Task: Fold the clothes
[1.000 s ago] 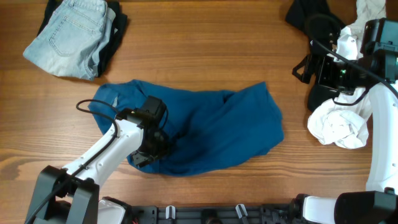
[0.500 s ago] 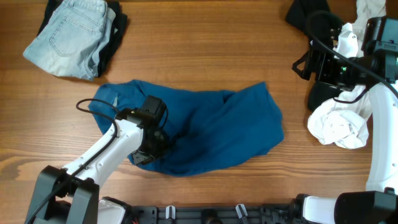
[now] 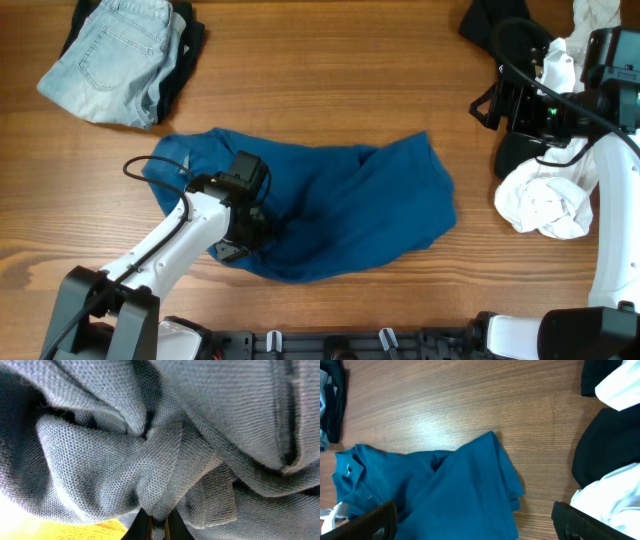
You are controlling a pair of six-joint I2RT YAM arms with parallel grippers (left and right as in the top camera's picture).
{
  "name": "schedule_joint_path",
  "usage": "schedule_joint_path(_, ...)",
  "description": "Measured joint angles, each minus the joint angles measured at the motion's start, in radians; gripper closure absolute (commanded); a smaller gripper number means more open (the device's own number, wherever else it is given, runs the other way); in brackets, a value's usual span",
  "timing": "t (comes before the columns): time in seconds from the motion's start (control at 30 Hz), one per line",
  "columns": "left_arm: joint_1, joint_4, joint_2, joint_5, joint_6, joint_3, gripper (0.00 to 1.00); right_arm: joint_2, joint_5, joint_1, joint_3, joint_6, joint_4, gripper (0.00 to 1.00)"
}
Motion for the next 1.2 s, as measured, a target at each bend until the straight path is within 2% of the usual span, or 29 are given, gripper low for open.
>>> schedule_joint_path(0.33, 0.0, -0.025, 0.001, 0.0, 0.001, 0.014, 0.94, 0.0, 0.0, 0.0, 0.0, 0.0, 0.007, 0.01)
schedule_joint_path(0.4, 0.0, -0.054, 0.002, 0.0, 0.008, 0.042, 0.73, 0.0, 0.0, 0.0, 0.0, 0.0, 0.01, 0.01)
schedule_joint_path(0.43, 0.0, -0.071, 0.003, 0.0, 0.019, 0.069, 0.66, 0.0, 0.0, 0.0, 0.0, 0.0, 0.011, 0.01)
schedule_joint_path(0.47, 0.0, -0.075, 0.003, 0.0, 0.031, 0.08, 0.65, 0.0, 0.0, 0.0, 0.0, 0.0, 0.012, 0.01)
schedule_joint_path(0.53, 0.0, -0.081, 0.003, 0.0, 0.043, 0.1, 0.66, 0.0, 0.0, 0.0, 0.0, 0.0, 0.014, 0.01)
schedule_joint_path(0.6, 0.0, -0.082, 0.003, 0.0, 0.046, 0.106, 0.72, 0.0, 0.0, 0.0, 0.0, 0.0, 0.015, 0.01)
schedule_joint_path(0.67, 0.0, -0.086, 0.003, 0.0, 0.053, 0.106, 0.74, 0.0, 0.0, 0.0, 0.0, 0.0, 0.017, 0.01)
schedule_joint_path(1.2, 0.0, -0.08, 0.017, 0.0, 0.06, 0.075, 0.66, 0.0, -0.002, 0.0, 0.0, 0.0, 0.058, 0.01)
